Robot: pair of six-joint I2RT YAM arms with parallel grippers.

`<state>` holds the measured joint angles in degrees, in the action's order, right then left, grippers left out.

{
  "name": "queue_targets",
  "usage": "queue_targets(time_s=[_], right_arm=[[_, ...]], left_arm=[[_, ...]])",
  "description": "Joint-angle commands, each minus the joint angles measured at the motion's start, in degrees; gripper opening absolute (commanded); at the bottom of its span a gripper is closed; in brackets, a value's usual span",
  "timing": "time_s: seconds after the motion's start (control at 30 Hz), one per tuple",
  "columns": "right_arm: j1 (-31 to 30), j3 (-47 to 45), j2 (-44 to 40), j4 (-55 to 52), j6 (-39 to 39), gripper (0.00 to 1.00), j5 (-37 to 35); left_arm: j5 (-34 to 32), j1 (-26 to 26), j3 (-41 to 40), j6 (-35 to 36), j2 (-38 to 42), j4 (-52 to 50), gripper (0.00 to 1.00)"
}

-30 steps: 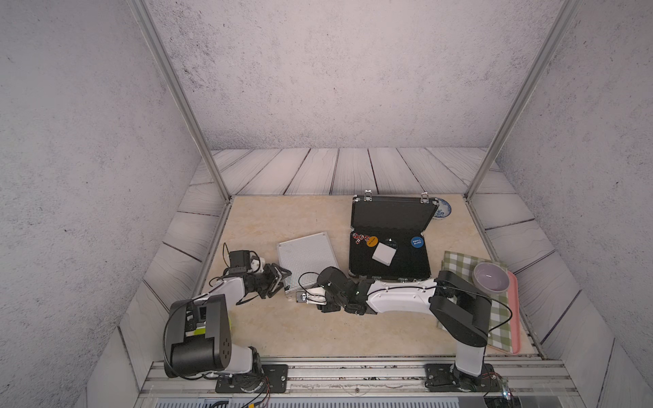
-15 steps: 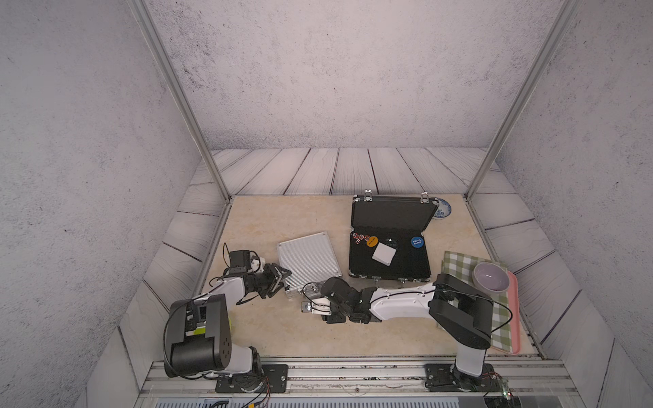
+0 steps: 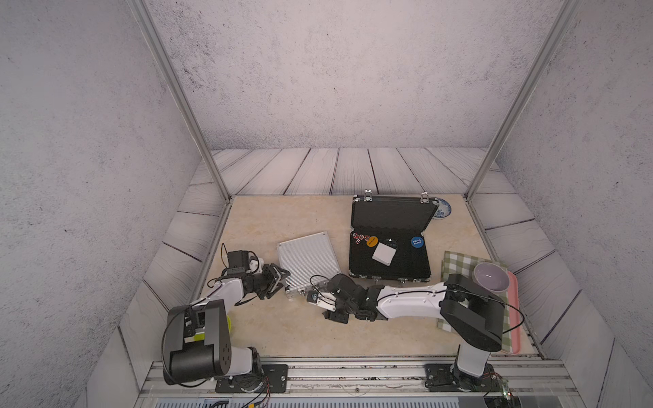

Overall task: Open the poker set cases
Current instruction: Open the fastener on the poker set case.

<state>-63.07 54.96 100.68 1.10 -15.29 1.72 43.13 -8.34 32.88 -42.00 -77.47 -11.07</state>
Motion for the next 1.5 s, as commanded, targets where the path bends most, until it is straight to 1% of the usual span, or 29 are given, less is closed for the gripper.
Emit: queue_targets(time_s=[0.0,0.1,0.2,0.27,0.37,0.57,0.7,0.87,0.97,1.27,1.47], right_arm=[[1.1,-3.6,-6.0,1.6,11.6,0.56,4.0],[2.6,-5.1,-5.6,3.8,17.9,0.58,8.0],[5.9,-8.0,-4.5,11.4,24.6,0.62,14.2],[7.3,-8.4,-2.7,15.1,26.6,0.63,17.1],[8.0,-7.6,0.5,17.8,27.3,0.64,18.0],[10.2,-7.4,3.8,22.2,28.7,0.67,16.9],[12.0,-7.4,5.7,25.2,30.4,0.69,17.0],[13.0,-6.5,8.3,27.3,31.8,0.69,17.5],[13.0,-6.3,9.5,28.9,32.1,0.69,19.2],[13.0,-6.4,11.8,35.4,33.5,0.68,22.5],[13.0,-8.1,11.3,40.0,34.5,0.61,26.8]], left_arm=[[-2.7,-1.0,2.1,3.7,4.1,-5.5,0.6],[-4.6,-1.2,3.4,5.8,7.6,-8.9,0.6],[-6.6,-1.2,4.0,8.0,11.6,-11.0,0.6],[-7.7,-1.2,4.4,10.0,13.8,-12.1,0.6],[-10.0,-1.2,5.1,13.3,14.6,-14.3,0.59],[-10.2,-0.1,4.2,12.6,14.9,-12.7,0.58],[-10.9,0.1,5.4,13.7,14.5,-13.6,0.58],[-11.2,0.2,6.1,14.2,13.9,-14.2,0.58],[-11.0,0.6,5.7,14.2,13.6,-13.9,0.58],[-11.2,1.3,5.1,14.5,13.2,-14.0,0.58],[-11.5,1.6,5.6,14.9,13.4,-14.6,0.58]])
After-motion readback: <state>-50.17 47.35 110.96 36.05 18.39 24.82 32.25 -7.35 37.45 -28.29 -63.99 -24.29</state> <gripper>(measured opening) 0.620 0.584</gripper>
